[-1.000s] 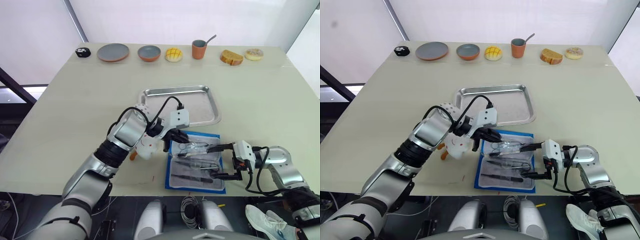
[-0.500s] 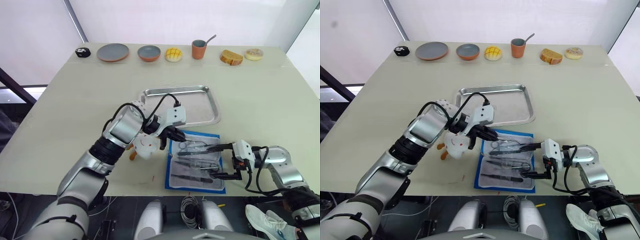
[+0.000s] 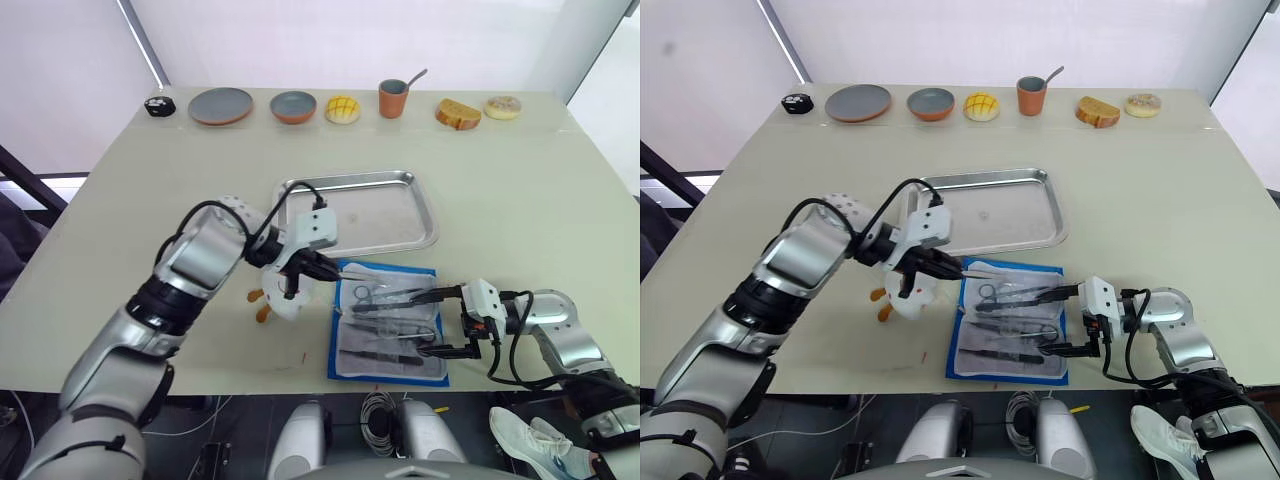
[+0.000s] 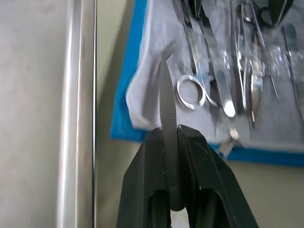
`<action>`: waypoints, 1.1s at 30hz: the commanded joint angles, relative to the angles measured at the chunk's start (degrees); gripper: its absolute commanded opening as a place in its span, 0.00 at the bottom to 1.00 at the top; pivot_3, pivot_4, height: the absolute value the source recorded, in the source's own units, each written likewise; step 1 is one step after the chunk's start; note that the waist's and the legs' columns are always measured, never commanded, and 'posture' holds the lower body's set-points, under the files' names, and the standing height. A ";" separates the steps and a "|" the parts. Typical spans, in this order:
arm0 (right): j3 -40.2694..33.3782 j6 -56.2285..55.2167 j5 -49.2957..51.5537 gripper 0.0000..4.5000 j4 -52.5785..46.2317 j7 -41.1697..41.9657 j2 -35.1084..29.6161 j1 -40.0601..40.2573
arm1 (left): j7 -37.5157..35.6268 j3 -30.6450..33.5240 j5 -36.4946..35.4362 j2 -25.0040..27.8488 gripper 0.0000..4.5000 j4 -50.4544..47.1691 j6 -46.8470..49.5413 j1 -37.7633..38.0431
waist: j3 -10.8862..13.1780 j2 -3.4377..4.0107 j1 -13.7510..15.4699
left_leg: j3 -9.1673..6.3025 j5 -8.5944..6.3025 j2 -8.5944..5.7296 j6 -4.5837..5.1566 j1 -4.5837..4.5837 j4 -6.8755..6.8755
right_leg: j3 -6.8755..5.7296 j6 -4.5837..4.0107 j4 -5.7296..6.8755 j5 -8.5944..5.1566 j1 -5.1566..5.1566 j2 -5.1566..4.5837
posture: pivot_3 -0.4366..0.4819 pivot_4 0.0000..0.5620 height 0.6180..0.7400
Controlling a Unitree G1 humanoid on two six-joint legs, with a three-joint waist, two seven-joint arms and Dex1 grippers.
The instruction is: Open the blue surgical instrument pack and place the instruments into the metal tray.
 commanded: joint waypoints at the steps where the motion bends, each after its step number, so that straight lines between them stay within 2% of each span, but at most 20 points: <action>1: 2.92 1.30 -5.18 1.00 4.59 -1.12 -0.41 2.05 | -0.49 3.99 -2.09 3.17 0.01 -3.91 -0.52 1.41 | -0.01 -0.01 0.04 | -0.02 0.00 0.00 0.00 -0.01 0.00 | -0.02 0.00 0.00 0.00 0.00 0.00 | 0.48 0.27 1.00; 4: 2.65 1.48 -4.71 1.00 4.75 -1.00 -0.30 1.88 | -0.05 6.60 -3.57 5.32 0.01 -5.00 -0.68 3.22 | -0.04 -0.07 0.08 | -0.02 0.00 0.05 0.00 0.00 0.00 | -0.04 0.00 0.00 0.00 0.01 -0.02 | 0.48 0.27 1.00; 8: 2.40 1.77 -4.28 1.00 4.53 -0.83 -0.38 1.91 | 1.74 10.43 -6.28 5.17 0.01 -5.00 0.19 4.17 | -0.04 -0.08 0.10 | -0.04 0.00 0.06 0.00 0.00 0.00 | -0.06 -0.01 0.00 -0.01 0.01 -0.02 | 0.48 0.27 1.00; 11: 2.22 1.68 -4.12 1.00 4.72 -0.63 -0.55 2.00 | 9.55 16.07 -8.44 1.22 0.01 -4.87 4.12 4.59 | -0.05 -0.09 0.12 | -0.05 0.00 0.06 0.00 0.00 0.00 | -0.07 -0.01 0.00 -0.01 0.02 -0.02 | 0.48 0.27 1.00; 15: 2.01 1.46 -3.99 1.00 4.97 -0.39 -0.71 2.00 | 18.78 20.17 -9.76 -2.54 0.01 -7.37 11.77 5.54 | -0.06 -0.11 0.11 | -0.09 0.00 0.11 0.00 -0.01 0.01 | -0.10 0.00 0.00 0.00 0.03 -0.06 | 0.48 0.27 1.00; 18: 1.96 1.33 -3.93 1.00 5.11 -0.12 -0.81 1.85 | 28.18 22.39 -8.71 -7.43 0.01 -7.58 15.62 4.95 | -0.06 -0.11 0.16 | -0.12 0.00 0.10 0.00 -0.01 0.01 | -0.11 0.01 0.01 0.00 0.03 -0.06 | 0.48 0.27 1.00; 23: 1.68 1.18 -3.95 1.00 5.53 0.52 -0.97 1.40 | 45.65 28.16 -6.70 -18.62 0.01 -6.95 21.60 1.98 | -0.06 -0.25 0.44 | -0.19 0.00 0.04 -0.01 -0.03 0.04 | -0.16 0.03 0.01 0.01 0.06 -0.13 | 0.48 0.27 1.00; 30: 1.50 0.79 -3.90 1.00 6.30 1.14 -1.10 0.76 | 63.94 34.26 -4.69 -31.52 0.01 -2.73 19.78 -1.97 | -0.08 -0.28 0.72 | -0.24 0.00 -0.01 -0.04 -0.01 0.02 | -0.16 0.03 0.01 0.03 0.06 -0.20 | 0.48 0.27 1.00; 33: 1.46 0.59 -4.02 1.00 6.57 1.34 -1.04 0.48 | 70.06 33.43 -2.31 -35.24 0.01 -2.57 19.58 -1.95 | -0.08 -0.28 0.93 | -0.25 0.00 -0.04 -0.06 -0.02 0.03 | -0.16 0.04 0.00 0.04 0.07 -0.24 | 0.48 0.27 1.00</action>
